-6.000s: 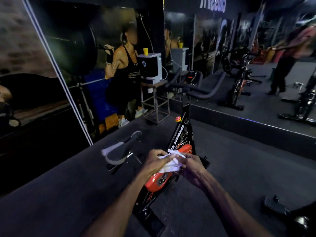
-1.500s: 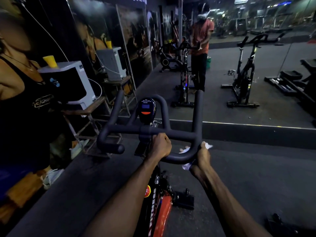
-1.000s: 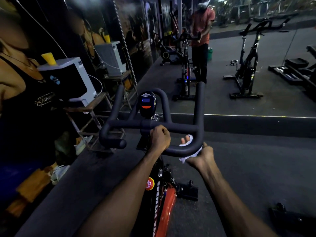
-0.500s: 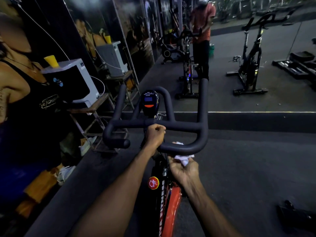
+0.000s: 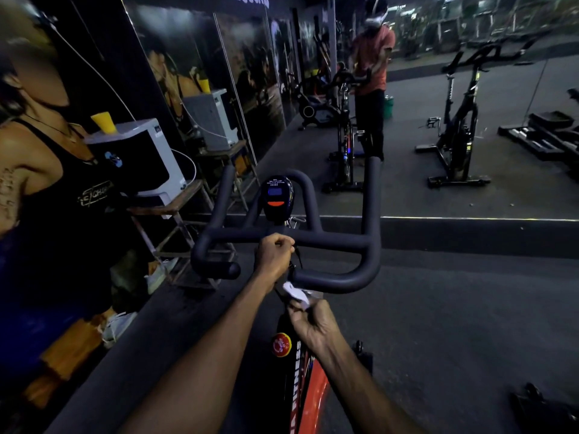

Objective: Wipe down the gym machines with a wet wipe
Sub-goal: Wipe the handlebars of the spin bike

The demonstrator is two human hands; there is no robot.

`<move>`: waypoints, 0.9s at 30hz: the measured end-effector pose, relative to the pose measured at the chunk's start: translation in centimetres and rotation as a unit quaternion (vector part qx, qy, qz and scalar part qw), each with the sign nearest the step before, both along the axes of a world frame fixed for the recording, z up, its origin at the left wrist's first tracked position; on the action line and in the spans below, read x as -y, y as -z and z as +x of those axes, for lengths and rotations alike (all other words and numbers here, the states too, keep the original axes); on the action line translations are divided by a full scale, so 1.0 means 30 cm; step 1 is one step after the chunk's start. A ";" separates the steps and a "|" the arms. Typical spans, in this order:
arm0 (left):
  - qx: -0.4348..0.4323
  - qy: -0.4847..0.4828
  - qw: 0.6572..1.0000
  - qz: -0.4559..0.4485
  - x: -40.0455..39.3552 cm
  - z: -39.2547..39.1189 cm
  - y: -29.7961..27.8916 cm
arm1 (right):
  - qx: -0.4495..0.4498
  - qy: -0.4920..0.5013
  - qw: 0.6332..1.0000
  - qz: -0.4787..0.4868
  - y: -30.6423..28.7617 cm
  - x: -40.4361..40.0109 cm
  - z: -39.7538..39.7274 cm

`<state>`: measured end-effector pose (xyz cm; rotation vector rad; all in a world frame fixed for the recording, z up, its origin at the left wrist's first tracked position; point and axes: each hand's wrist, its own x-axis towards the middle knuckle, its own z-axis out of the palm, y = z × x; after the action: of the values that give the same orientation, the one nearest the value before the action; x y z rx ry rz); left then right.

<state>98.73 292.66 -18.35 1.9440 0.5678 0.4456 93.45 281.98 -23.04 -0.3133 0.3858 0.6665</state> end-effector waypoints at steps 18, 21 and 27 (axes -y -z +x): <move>-0.103 0.154 0.970 0.155 0.165 0.047 -0.005 | 0.578 0.071 0.425 -0.693 0.008 0.328 0.088; -0.109 0.168 0.954 0.221 0.169 0.055 -0.001 | 0.518 0.130 0.451 -0.716 -0.026 0.378 0.186; -0.014 0.182 0.937 0.299 0.218 0.113 -0.025 | 0.550 0.105 0.423 -0.712 -0.033 0.423 0.253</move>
<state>102.13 286.12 -17.61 2.5759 0.0699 0.3780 101.04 269.30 -22.05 -2.1968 -0.4466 -0.4435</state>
